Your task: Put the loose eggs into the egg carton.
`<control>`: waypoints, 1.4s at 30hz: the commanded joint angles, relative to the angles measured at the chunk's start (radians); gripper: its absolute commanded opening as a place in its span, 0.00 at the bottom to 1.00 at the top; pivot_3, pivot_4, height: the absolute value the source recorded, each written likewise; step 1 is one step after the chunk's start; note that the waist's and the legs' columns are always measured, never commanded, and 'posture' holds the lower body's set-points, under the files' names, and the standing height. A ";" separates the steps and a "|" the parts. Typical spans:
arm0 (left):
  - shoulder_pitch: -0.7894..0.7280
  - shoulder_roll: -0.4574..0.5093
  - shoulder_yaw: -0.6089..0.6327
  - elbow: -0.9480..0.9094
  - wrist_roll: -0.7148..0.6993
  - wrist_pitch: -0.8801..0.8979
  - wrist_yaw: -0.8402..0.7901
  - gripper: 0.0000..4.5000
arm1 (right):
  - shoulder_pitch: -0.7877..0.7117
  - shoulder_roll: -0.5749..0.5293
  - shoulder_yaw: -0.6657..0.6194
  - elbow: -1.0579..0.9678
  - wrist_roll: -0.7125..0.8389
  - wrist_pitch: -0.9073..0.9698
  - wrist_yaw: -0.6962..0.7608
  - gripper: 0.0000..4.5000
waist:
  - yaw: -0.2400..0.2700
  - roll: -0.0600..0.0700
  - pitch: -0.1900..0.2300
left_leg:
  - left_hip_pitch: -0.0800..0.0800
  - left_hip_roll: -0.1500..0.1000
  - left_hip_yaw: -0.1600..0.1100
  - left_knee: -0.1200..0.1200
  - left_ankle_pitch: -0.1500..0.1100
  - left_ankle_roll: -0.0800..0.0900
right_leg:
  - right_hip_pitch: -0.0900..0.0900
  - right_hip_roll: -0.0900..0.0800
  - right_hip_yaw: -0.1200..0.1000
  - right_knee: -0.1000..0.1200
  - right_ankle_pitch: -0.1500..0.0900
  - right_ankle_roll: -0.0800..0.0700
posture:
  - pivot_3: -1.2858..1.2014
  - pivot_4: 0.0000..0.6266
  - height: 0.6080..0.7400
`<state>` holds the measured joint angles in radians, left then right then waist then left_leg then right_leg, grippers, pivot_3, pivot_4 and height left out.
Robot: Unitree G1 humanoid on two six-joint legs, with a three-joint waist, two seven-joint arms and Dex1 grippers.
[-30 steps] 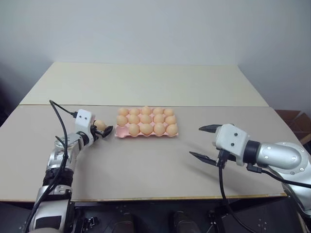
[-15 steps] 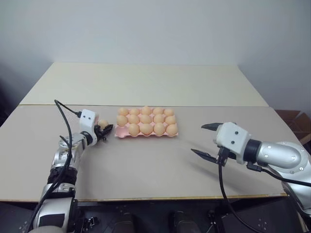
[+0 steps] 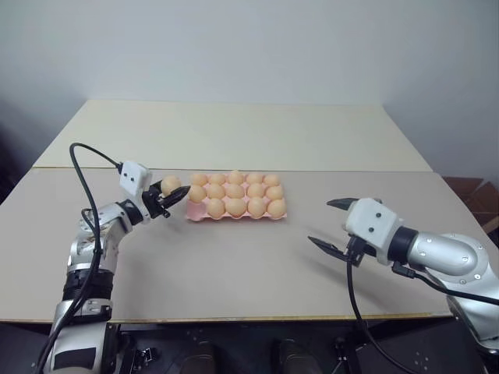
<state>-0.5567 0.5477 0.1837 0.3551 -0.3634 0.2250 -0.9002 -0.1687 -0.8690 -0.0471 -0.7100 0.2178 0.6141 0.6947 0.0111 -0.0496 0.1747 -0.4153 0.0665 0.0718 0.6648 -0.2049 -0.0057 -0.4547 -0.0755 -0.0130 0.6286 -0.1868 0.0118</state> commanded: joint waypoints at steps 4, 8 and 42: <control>0.017 0.050 -0.026 -0.059 -0.038 0.027 -0.134 0.43 | 0.016 0.003 -0.032 -0.044 -0.011 -0.008 -0.023 1.00 | -0.003 0.000 0.000 | 0.000 0.000 0.000 0.000 0.000 0.000 | 0.000 0.000 0.000 0.000 0.000 0.000 | 0.52 0.24 1.00; 0.004 0.051 -0.043 -0.037 -0.028 0.023 -0.153 0.43 | 0.028 -0.003 -0.054 -0.057 -0.001 -0.004 -0.019 1.00 | -0.001 0.000 0.000 | 0.000 0.000 0.000 0.000 0.000 0.000 | 0.000 0.000 0.000 0.000 0.000 0.000 | 0.52 0.24 1.00; 0.462 0.355 0.225 -0.533 -0.218 0.226 -0.230 0.99 | 0.039 -0.075 -0.135 -0.043 0.060 -0.050 0.116 1.00 | -0.021 0.000 0.000 | 0.001 0.001 0.000 0.000 0.000 0.000 | -0.001 0.000 0.000 0.000 -0.004 -0.006 | 0.52 0.24 1.00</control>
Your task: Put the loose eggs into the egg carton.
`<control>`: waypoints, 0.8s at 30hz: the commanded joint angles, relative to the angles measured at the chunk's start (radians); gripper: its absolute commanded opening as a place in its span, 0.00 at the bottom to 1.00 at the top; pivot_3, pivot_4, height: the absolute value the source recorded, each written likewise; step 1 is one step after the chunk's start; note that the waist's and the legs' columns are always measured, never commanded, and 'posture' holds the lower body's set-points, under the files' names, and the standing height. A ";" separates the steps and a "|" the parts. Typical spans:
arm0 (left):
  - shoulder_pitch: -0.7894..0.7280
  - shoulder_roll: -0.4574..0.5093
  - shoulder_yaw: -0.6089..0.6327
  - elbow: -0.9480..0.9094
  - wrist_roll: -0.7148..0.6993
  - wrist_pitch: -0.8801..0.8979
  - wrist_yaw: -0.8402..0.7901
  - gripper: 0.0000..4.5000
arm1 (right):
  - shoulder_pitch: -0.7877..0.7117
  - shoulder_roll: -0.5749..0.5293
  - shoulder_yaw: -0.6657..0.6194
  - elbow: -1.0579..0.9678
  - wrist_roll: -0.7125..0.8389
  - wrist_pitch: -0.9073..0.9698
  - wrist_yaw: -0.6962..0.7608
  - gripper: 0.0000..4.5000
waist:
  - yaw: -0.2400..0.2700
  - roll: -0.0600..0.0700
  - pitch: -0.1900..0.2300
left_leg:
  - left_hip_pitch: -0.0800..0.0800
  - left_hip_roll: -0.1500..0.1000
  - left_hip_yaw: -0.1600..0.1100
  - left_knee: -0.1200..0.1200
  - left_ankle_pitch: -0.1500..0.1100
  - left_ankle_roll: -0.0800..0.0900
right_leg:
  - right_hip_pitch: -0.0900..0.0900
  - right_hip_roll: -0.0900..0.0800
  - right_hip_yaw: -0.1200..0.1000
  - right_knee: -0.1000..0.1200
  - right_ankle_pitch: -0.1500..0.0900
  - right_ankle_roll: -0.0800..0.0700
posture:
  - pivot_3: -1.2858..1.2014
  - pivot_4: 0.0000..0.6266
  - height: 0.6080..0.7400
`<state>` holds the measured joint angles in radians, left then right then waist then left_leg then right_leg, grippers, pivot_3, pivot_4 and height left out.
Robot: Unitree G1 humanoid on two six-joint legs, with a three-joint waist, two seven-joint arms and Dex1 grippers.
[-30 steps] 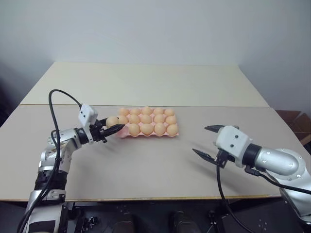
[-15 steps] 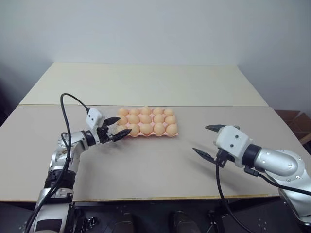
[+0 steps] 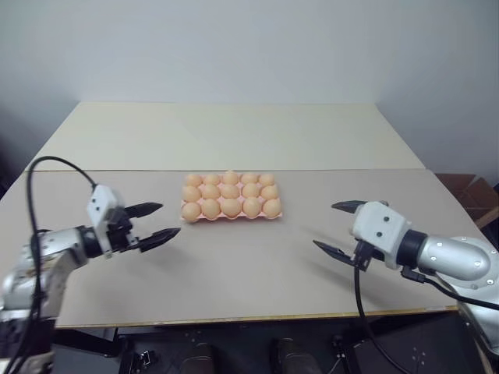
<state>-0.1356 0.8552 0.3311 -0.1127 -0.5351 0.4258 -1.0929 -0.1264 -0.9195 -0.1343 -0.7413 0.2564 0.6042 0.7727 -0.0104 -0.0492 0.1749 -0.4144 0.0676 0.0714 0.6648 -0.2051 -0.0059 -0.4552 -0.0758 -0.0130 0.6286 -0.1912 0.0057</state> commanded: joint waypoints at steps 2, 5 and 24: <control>0.096 0.086 0.135 -0.103 -0.068 0.050 -0.056 0.99 | -0.002 -0.037 -0.060 -0.004 0.029 -0.056 0.062 1.00 | 0.001 0.000 0.000 | 0.000 0.000 0.000 0.000 0.000 0.000 | 0.000 0.000 0.000 0.000 0.000 0.000 | 0.52 0.24 1.00; 0.145 0.118 0.187 -0.155 -0.094 0.064 -0.078 0.99 | -0.011 -0.040 -0.069 0.010 0.040 -0.069 0.080 1.00 | 0.004 0.000 0.000 | -0.001 0.000 0.000 0.000 0.000 0.000 | -0.001 0.000 -0.001 -0.001 0.000 0.000 | 0.52 0.24 1.00; 0.262 0.113 0.323 -0.328 -0.179 0.195 0.034 0.99 | -0.105 -0.090 -0.048 0.198 0.045 -0.195 0.215 1.00 | 0.001 0.000 0.000 | 0.000 0.000 0.001 0.000 0.000 0.000 | -0.001 0.000 0.000 -0.001 0.000 0.000 | 0.52 0.24 1.00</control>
<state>0.1269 0.9653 0.6139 -0.4198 -0.6935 0.6149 -1.0657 -0.2148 -0.9958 -0.1686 -0.5347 0.2980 0.4353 0.9825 -0.0090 -0.0488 0.1752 -0.4148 0.0679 0.0729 0.6644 -0.2053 -0.0062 -0.4564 -0.0761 -0.0127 0.6276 -0.1915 0.0057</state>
